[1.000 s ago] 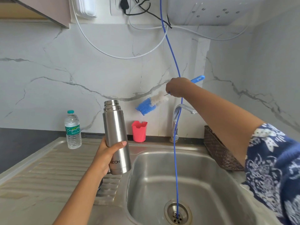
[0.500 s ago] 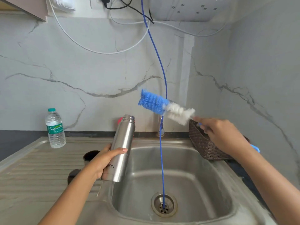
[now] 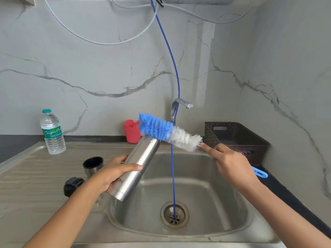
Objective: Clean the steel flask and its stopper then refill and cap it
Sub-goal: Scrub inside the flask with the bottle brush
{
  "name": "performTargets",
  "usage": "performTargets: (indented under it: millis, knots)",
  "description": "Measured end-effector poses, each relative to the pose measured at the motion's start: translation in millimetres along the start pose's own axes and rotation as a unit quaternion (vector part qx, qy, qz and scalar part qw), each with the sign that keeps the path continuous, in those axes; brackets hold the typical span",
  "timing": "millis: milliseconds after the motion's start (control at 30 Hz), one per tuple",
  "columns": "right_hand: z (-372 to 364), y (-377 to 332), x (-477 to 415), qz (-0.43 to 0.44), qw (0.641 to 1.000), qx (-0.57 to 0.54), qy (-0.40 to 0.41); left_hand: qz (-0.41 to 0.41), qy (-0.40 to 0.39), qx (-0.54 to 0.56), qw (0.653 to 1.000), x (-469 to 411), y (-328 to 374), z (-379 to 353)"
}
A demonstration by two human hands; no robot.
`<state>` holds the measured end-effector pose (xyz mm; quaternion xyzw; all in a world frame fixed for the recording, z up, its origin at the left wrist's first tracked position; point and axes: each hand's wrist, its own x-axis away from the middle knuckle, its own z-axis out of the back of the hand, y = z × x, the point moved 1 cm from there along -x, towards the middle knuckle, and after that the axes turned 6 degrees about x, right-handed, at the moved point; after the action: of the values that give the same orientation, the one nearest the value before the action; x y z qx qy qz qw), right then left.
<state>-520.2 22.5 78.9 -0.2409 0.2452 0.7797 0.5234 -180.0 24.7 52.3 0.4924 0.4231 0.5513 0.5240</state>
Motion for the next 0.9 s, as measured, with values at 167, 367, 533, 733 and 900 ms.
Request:
performTargets:
  millis: [167,367,533,733,900]
  knots:
    - [2.9,20.1,11.0,0.008,1.000,0.008,0.023,0.009,0.016,0.028,0.999,3.1,5.1,15.9]
    - [-7.8,1.5,-4.0,0.010,1.000,0.001,0.014,0.007,-0.004,-0.022,1.000,1.2,4.5,-0.3]
    - [-1.3,23.9,8.9,0.014,1.000,0.001,0.021,0.006,0.020,-0.050,0.999,-2.8,-1.8,10.0]
    - [8.1,15.9,3.1,0.016,0.999,0.025,0.010,-0.027,0.068,-0.192,0.979,-10.2,-2.4,4.4]
    - [29.9,25.7,14.2,0.017,0.998,0.053,0.005,-0.048,0.130,-0.428,0.893,-2.8,5.8,-3.3]
